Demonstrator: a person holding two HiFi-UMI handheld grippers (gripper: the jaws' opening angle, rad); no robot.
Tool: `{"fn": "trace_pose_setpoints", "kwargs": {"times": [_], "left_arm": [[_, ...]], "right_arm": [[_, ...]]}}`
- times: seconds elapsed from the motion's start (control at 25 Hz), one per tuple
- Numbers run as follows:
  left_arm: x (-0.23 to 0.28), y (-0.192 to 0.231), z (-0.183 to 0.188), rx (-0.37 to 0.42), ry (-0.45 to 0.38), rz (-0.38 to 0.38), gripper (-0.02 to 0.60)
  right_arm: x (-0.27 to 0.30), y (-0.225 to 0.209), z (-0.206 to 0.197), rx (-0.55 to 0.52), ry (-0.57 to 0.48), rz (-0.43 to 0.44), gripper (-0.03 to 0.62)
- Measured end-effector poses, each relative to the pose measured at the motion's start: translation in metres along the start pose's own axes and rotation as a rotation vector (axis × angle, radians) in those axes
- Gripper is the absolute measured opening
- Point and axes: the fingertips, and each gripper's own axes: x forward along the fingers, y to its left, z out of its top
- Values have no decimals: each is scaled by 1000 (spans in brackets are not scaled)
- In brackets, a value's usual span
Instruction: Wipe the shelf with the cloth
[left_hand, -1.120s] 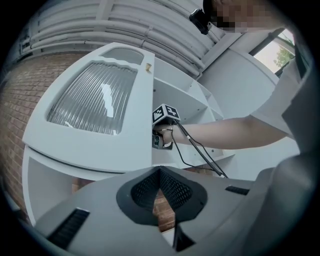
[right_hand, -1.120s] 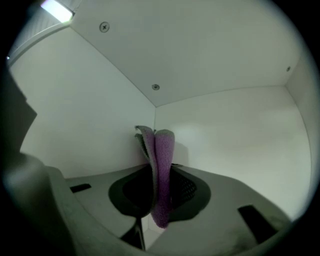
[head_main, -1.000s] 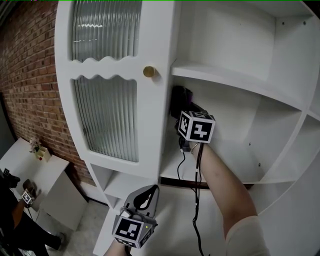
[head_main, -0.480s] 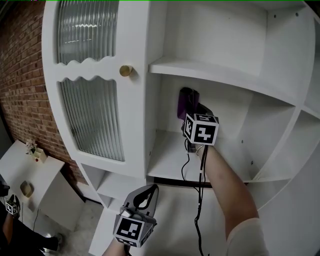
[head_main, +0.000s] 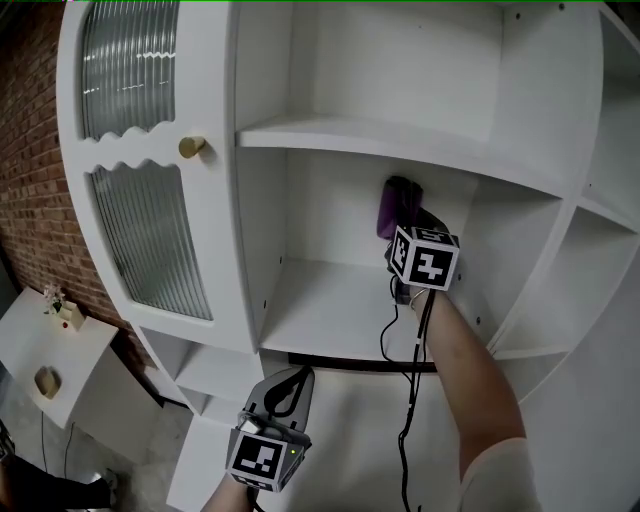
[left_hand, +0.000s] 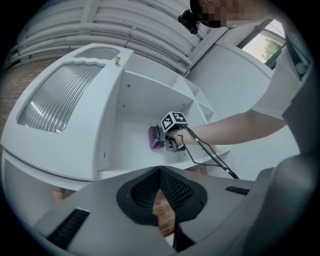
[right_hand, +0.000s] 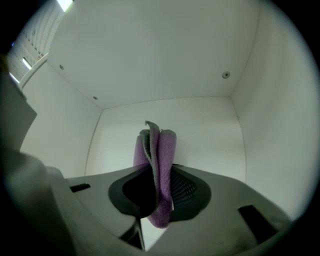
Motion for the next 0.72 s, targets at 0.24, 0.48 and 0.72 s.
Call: {"fn": "trace_pose_setpoints", "kwargs": {"times": [0.24,0.48,0.72], "left_arm": [[8,-18,3,5,-5,-14,14],[16,-29,-2,6,-1,-22,14],[16,-38,1,36,6,-43,14]], "right_arm": [[-13,-57,-2,50,30,-100,86],[-21,-94,-3,13,57,-216,84],[-30,-88,0,85,72,-223,81]]}}
